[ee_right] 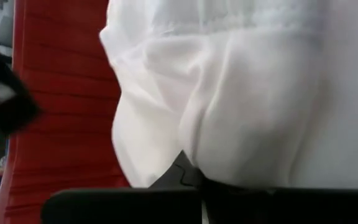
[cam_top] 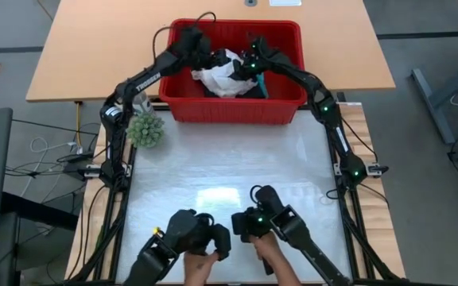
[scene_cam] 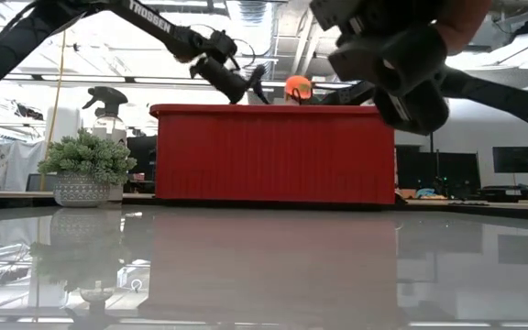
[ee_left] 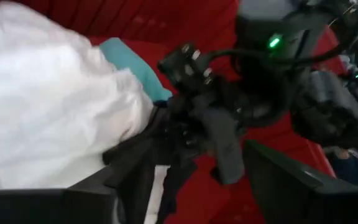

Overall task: Fold Laundry from Bin
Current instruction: Put the clothes into the red organizer bin

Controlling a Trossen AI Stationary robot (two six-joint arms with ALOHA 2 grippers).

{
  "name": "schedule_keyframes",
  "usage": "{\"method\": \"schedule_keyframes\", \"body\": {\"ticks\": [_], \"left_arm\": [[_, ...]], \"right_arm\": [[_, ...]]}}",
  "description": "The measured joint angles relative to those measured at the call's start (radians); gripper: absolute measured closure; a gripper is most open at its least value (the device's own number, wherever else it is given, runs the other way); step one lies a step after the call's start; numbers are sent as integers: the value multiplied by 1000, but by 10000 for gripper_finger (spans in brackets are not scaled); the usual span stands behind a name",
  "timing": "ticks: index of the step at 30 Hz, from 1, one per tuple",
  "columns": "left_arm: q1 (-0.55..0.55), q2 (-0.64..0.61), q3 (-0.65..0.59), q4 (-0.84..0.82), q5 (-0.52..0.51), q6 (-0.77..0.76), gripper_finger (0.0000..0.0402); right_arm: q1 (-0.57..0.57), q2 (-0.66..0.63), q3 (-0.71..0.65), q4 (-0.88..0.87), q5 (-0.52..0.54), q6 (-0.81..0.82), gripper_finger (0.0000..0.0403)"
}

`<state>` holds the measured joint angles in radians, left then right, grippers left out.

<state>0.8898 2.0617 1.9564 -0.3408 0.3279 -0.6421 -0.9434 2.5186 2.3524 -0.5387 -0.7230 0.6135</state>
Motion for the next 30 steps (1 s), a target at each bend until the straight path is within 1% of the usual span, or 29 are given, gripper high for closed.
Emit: {"method": "schedule_keyframes", "body": {"ticks": [3, 6, 8, 10, 13, 14, 18, 19, 21, 23, 26, 30], "left_arm": [[0, 1, -112, 165, -1, -41, 199], [2, 2, -219, 304, -23, -84, 238], [7, 2, -273, 347, -25, -107, 272], [8, 2, -319, 387, -55, -120, 312], [9, 2, -366, 389, -73, -130, 378], [9, 2, -378, 389, -88, -131, 389], [8, 7, -391, 317, -210, -159, 394], [8, 17, -390, 320, -228, -166, 396], [11, 45, -390, 339, -198, -201, 400], [11, 73, -382, 370, -143, -258, 400], [11, 101, -363, 406, -76, -287, 401], [9, 94, -340, 418, -82, -271, 401]], "right_arm": [[-18, 1, 0, -3, 1, 15, 376], [-28, 1, 0, -4, 1, 17, 366], [-29, 2, 0, -2, 2, 17, 369], [-28, 2, 0, 0, 3, 16, 378], [-27, 2, 0, 5, 6, 10, 388], [-26, 2, 0, 6, 6, 10, 388], [-13, 2, -1, 16, 17, 10, 371], [-12, 2, -1, 17, 19, 9, 366], [-7, 2, -1, 18, 19, 7, 362], [-3, 2, -1, 17, 19, 7, 364], [-6, 2, 1, 23, 12, 7, 371], [-24, -25, -1, 53, 6, 14, 376]]}}
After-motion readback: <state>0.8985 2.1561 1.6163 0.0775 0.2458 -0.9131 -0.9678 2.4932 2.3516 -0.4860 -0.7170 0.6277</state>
